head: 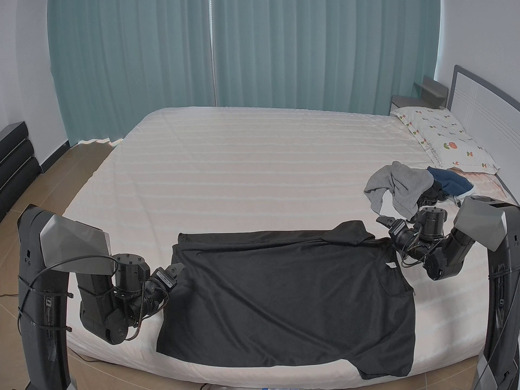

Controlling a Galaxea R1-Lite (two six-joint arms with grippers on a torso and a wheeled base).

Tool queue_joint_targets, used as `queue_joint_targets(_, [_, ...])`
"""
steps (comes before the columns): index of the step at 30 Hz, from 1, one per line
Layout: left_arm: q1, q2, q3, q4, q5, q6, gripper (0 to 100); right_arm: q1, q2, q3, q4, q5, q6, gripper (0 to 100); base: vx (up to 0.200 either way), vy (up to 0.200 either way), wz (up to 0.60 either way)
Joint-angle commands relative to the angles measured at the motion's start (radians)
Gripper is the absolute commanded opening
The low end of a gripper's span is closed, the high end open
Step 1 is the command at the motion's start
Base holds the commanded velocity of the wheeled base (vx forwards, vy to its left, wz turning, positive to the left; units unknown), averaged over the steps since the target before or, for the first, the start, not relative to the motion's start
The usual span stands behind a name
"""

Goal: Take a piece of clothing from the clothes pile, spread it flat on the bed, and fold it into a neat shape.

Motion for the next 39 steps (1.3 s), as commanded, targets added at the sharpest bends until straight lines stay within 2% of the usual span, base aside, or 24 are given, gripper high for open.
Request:
queue_joint_targets(1, [0.0, 0.002, 0.0, -0.001, 0.0, 0.0, 100, -0.004, -0.019, 0.032, -0.014, 0.021, -0.003, 100, 0.0, 0.0, 0.0])
queue_joint_targets(2, [0.0, 0.002, 0.0, -0.001, 0.0, 0.0, 100, 0.0, -0.019, 0.058, -0.054, 0.061, -0.005, 100, 0.0, 0.0, 0.0])
queue_joint_targets(4, [0.0, 0.002, 0.0, -0.001, 0.0, 0.0, 100, 0.008, -0.021, 0.078, -0.079, 0.082, -0.005, 100, 0.0, 0.0, 0.0])
queue_joint_targets(12, [0.0, 0.002, -0.002, -0.001, 0.0, 0.0, 100, 0.115, -0.071, 0.092, -0.045, 0.068, -0.005, 100, 0.0, 0.0, 0.0])
queue_joint_targets(19, [0.0, 0.002, -0.002, -0.001, 0.0, 0.0, 100, 0.148, -0.128, -0.011, 0.156, 0.053, -0.026, 100, 0.0, 0.0, 0.0])
queue_joint_targets(23, [0.0, 0.002, -0.003, -0.001, 0.014, 0.0, 100, 0.16, -0.151, -0.103, 0.303, 0.007, -0.052, 100, 0.0, 0.0, 0.0])
queue_joint_targets(25, [0.0, 0.002, -0.003, -0.001, 0.017, 0.0, 100, 0.157, -0.157, -0.11, 0.329, -0.002, -0.066, 100, 0.0, 0.0, 0.0])
queue_joint_targets(29, [0.0, 0.002, -0.002, -0.001, 0.017, 0.0, 100, 0.109, -0.109, -0.109, 0.371, -0.041, -0.121, 100, 0.0, 0.0, 0.0])
queue_joint_targets(33, [0.0, 0.002, -0.002, -0.001, 0.017, 0.0, 100, -0.003, 0.006, -0.164, 0.357, -0.053, -0.193, 100, 0.0, 0.0, 0.0])
queue_joint_targets(34, [0.0, 0.002, -0.002, -0.001, 0.017, 0.0, 100, -0.007, 0.01, -0.169, 0.357, -0.055, -0.196, 100, 0.0, 0.0, 0.0])
queue_joint_targets(35, [0.0, 0.002, -0.002, -0.001, 0.017, 0.0, 100, -0.052, 0.053, -0.201, 0.355, -0.067, -0.222, 100, 0.0, 0.0, 0.0])
queue_joint_targets(39, [-0.001, 0.002, -0.002, -0.001, 0.017, 0.0, 100, -0.095, 0.053, -0.19, 0.349, -0.059, -0.227, 100, 0.0, 0.0, 0.0])
